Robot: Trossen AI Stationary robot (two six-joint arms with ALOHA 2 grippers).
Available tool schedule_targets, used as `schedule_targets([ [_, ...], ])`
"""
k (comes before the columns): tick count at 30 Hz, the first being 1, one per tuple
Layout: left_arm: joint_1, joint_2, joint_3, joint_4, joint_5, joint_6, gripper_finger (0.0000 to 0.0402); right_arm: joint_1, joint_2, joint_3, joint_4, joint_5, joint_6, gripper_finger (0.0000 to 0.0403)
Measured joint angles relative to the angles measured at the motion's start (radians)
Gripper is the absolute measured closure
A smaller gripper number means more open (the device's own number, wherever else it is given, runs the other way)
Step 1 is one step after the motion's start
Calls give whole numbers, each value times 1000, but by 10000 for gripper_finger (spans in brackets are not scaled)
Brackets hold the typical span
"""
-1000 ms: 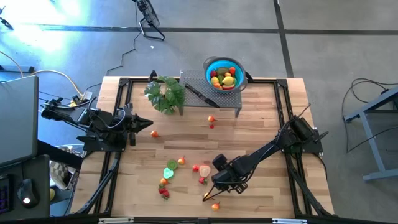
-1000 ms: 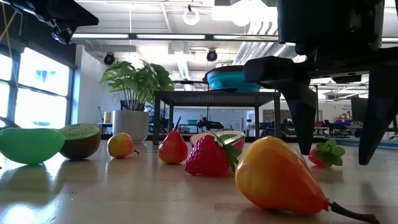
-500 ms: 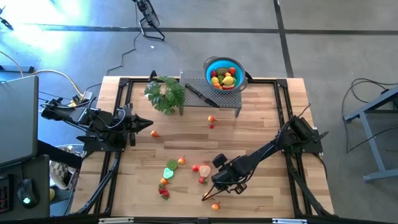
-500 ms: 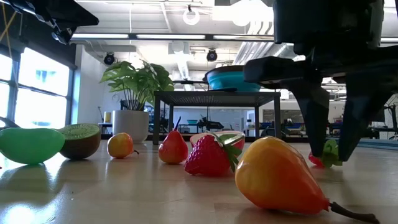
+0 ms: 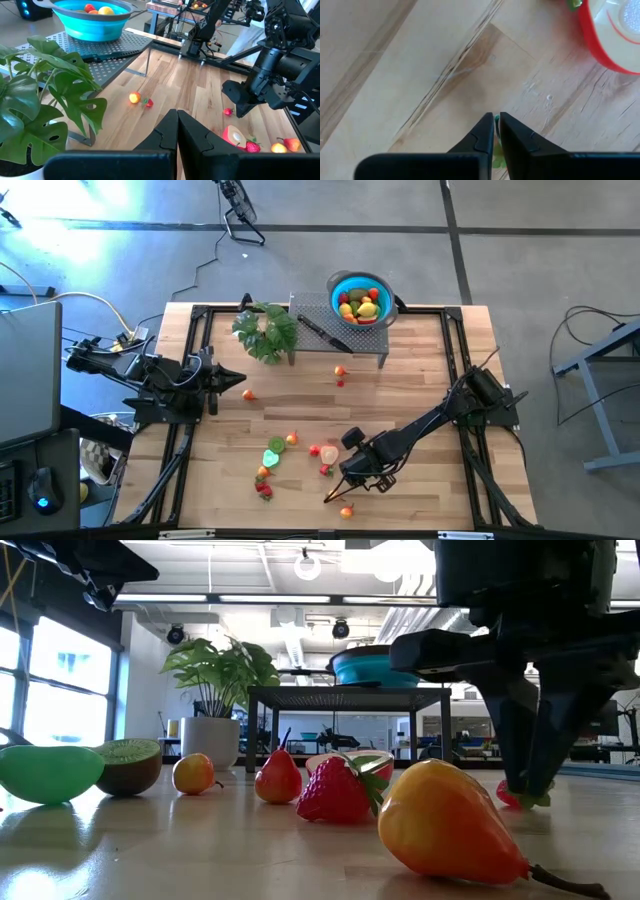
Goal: Pick & Place Fruit
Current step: Put the red strawberry in the blue bowl on the shelf
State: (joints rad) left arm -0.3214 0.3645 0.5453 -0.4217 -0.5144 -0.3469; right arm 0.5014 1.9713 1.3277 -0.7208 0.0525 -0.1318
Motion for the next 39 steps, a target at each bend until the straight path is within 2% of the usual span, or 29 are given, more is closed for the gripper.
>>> schedule_targets([
  [5,0,0,0,0,0,0,402,0,0,0,0,-3,0,397],
  [17,0,0,0,0,-1,0,402,1,-29,16,-5,35,-3,399],
  [32,0,0,0,2,-4,-2,402,-6,-55,184,-25,133,-5,399],
  [39,0,0,0,2,-4,-2,402,-44,-82,269,-15,159,5,399],
])
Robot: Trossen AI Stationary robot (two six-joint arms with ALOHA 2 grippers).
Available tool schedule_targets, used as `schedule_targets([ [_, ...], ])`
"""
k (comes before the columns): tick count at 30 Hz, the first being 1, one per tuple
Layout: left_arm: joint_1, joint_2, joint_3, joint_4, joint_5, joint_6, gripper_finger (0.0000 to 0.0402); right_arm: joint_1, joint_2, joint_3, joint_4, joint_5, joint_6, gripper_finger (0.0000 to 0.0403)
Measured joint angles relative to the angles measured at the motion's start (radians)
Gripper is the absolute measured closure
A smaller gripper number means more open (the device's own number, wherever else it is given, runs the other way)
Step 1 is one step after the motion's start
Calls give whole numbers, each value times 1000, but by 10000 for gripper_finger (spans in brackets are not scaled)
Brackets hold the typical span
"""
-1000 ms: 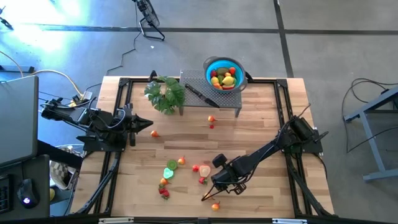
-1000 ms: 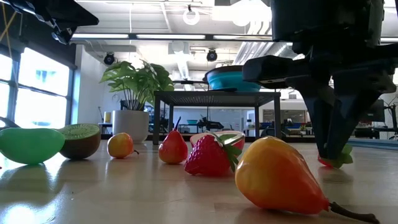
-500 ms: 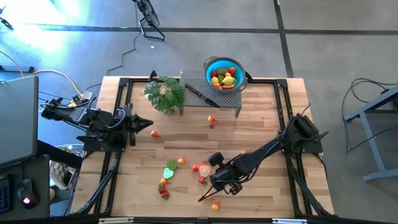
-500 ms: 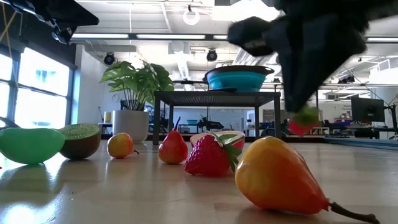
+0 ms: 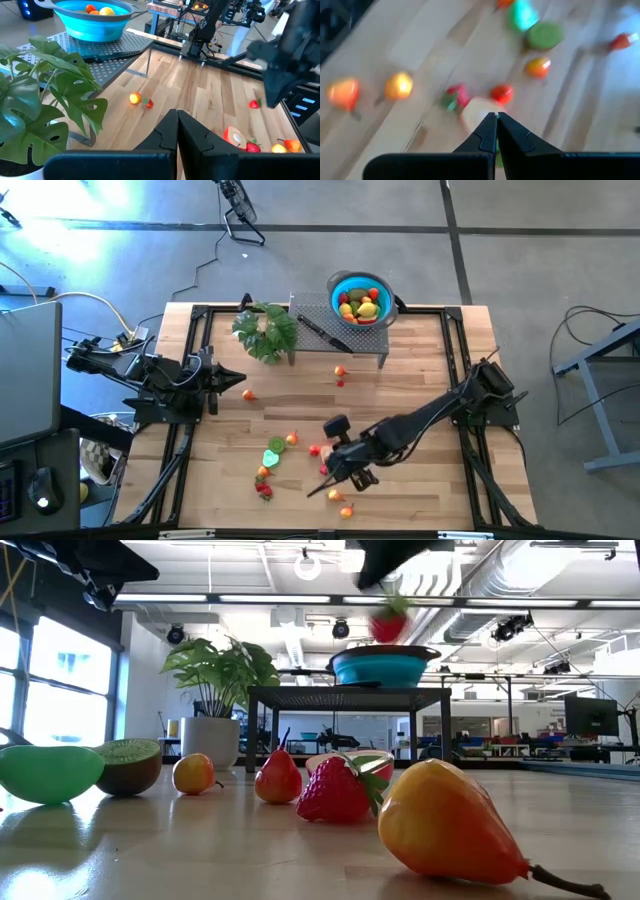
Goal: Pick & Place Fruit
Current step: Put the red strawberry in the blue bowl on the shelf
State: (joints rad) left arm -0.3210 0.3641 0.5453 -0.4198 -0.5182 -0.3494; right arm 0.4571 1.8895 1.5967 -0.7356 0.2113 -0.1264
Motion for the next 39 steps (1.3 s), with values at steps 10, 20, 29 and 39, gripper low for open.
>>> schedule_targets([
  [10,0,0,0,-2,-14,0,402,-62,-45,158,36,91,71,399],
  [20,0,0,0,-2,-16,1,402,-106,-103,249,97,158,140,399],
  [29,0,0,0,1,-19,1,402,-164,-206,264,132,284,235,399],
  [39,0,0,0,1,-19,1,402,-268,-263,264,53,288,235,399],
])
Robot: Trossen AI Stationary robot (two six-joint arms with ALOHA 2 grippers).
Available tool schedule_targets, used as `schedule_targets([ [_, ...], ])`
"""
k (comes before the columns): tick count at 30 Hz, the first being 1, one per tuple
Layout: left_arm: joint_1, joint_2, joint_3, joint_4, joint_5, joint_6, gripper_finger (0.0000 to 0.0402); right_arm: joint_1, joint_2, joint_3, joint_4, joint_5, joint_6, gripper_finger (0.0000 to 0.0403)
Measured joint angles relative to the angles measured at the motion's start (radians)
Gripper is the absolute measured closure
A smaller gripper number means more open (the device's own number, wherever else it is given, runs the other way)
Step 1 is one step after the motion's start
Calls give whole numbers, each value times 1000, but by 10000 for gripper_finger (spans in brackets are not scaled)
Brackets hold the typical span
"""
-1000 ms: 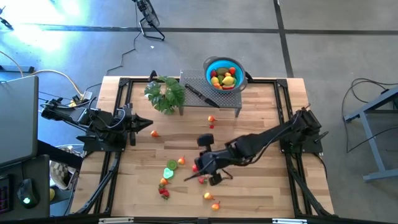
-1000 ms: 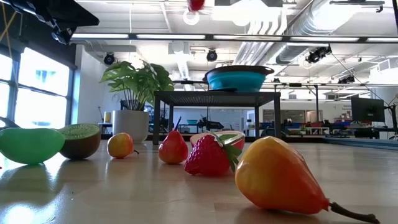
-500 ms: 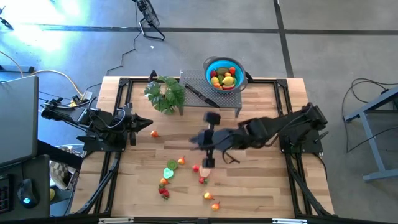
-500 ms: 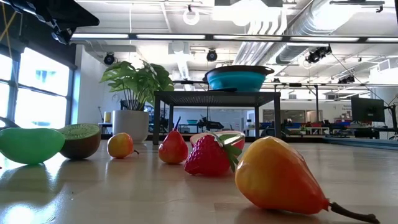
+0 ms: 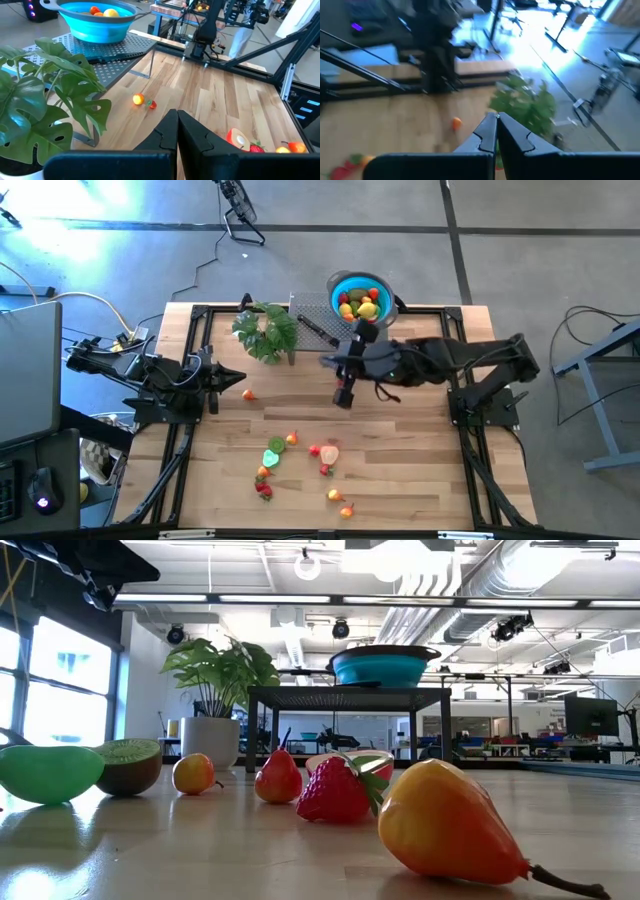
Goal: Pick & Place Fruit
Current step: Put the red strawberry in the blue bowl on the shelf
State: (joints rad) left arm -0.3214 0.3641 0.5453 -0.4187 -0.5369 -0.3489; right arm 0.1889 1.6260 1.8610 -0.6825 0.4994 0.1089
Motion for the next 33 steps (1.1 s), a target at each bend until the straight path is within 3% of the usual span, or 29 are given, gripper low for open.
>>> schedule_targets([
  [13,0,0,0,-3,-3,1,402,-242,0,-1,-81,-74,-6,399],
  [26,0,0,0,0,-7,3,402,-566,3,-30,-143,-234,72,399],
  [33,0,0,0,-1,-14,3,402,-669,37,-30,-172,-246,90,399],
])
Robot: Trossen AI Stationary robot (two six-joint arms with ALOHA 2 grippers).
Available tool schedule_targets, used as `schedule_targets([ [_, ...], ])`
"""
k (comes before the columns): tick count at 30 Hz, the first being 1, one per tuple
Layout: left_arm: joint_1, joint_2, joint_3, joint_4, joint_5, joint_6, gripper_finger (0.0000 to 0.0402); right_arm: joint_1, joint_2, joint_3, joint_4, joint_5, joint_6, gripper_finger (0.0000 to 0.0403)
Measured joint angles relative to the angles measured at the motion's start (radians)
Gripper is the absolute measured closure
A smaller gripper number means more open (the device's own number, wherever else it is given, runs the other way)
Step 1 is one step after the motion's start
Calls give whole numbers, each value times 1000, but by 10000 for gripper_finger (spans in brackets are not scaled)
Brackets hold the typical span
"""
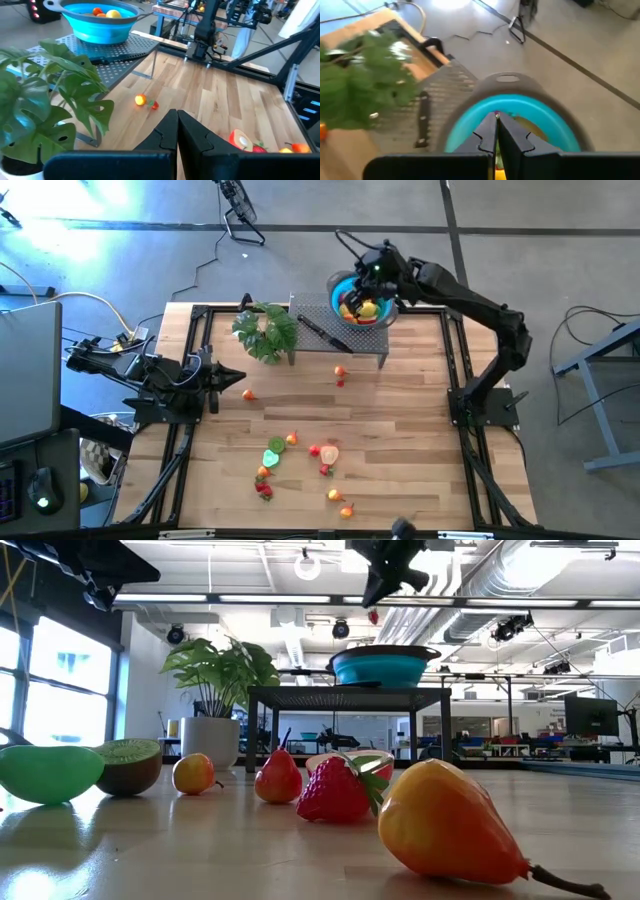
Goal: Pick & Place Fruit
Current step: Put the red strawberry in the blue bowl on the shelf
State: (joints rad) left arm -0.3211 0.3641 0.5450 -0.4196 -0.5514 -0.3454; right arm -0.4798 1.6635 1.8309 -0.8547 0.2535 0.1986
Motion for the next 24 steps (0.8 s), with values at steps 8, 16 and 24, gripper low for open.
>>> schedule_targets([
  [8,0,0,0,-3,-83,44,402,-87,56,0,-55,5,13,399],
  [16,0,0,0,-2,-96,53,402,-132,103,0,-86,18,10,399],
  [24,0,0,0,-2,-97,0,402,-138,146,0,-80,42,-16,399],
])
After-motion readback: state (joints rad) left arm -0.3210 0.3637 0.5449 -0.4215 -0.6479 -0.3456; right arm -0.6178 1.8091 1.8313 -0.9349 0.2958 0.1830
